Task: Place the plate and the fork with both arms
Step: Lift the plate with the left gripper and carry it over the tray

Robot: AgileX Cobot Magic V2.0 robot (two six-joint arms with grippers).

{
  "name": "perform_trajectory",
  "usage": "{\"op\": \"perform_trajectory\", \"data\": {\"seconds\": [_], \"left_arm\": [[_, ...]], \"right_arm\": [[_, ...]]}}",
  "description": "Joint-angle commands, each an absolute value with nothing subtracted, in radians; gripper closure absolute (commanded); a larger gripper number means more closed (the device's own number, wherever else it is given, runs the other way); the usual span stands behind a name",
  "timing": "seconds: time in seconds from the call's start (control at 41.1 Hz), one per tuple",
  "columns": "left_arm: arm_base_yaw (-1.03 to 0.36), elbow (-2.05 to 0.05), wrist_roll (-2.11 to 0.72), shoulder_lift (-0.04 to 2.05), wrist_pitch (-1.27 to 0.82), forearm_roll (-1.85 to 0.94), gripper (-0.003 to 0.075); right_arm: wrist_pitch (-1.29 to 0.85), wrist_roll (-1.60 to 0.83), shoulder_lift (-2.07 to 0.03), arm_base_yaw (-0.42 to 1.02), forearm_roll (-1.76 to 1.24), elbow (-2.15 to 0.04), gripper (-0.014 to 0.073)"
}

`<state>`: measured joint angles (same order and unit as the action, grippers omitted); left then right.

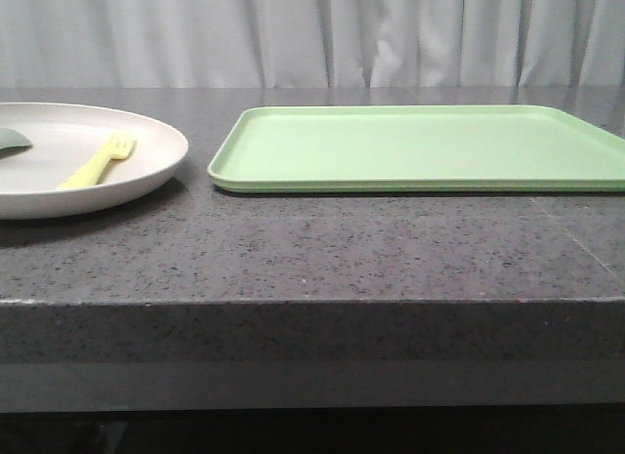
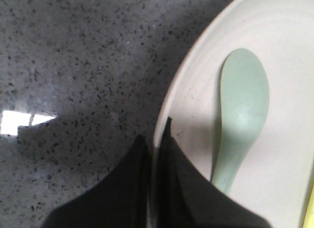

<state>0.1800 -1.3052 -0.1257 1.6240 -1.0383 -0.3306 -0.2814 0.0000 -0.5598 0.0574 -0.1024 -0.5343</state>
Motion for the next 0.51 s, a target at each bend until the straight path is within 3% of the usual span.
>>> {"op": "perform_trajectory", "data": {"seconds": [0.0,0.487], "left_arm": [[0.181,-1.336,-0.137,1.574,-1.026,-0.383,0.0738],[0.179,-1.483,-0.185,1.572,-1.093,-0.579,0.0738]], "right_arm": [[-0.203,-0.006,-0.568,0.050,-0.104,-0.573,0.0010],[-0.223,-0.006,-0.568,0.050,-0.104,-0.573,0.0010]]}}
